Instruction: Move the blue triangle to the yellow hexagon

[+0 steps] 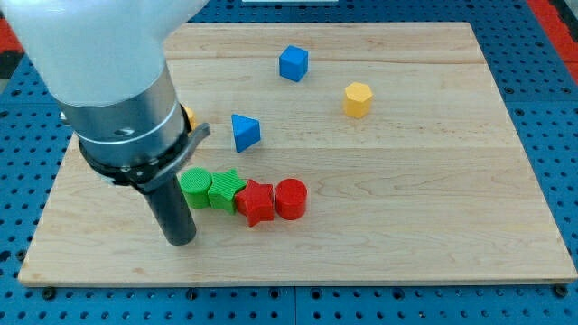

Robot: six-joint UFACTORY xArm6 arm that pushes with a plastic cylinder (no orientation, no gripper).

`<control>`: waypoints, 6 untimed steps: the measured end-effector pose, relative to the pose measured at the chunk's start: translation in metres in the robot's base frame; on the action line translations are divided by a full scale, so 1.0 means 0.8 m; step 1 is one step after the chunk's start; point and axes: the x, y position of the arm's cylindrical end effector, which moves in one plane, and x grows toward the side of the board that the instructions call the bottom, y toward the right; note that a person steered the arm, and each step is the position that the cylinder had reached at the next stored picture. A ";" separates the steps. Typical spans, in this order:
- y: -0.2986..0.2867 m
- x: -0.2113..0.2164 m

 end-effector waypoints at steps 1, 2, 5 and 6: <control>-0.026 -0.076; -0.019 -0.152; 0.093 -0.189; 0.159 -0.198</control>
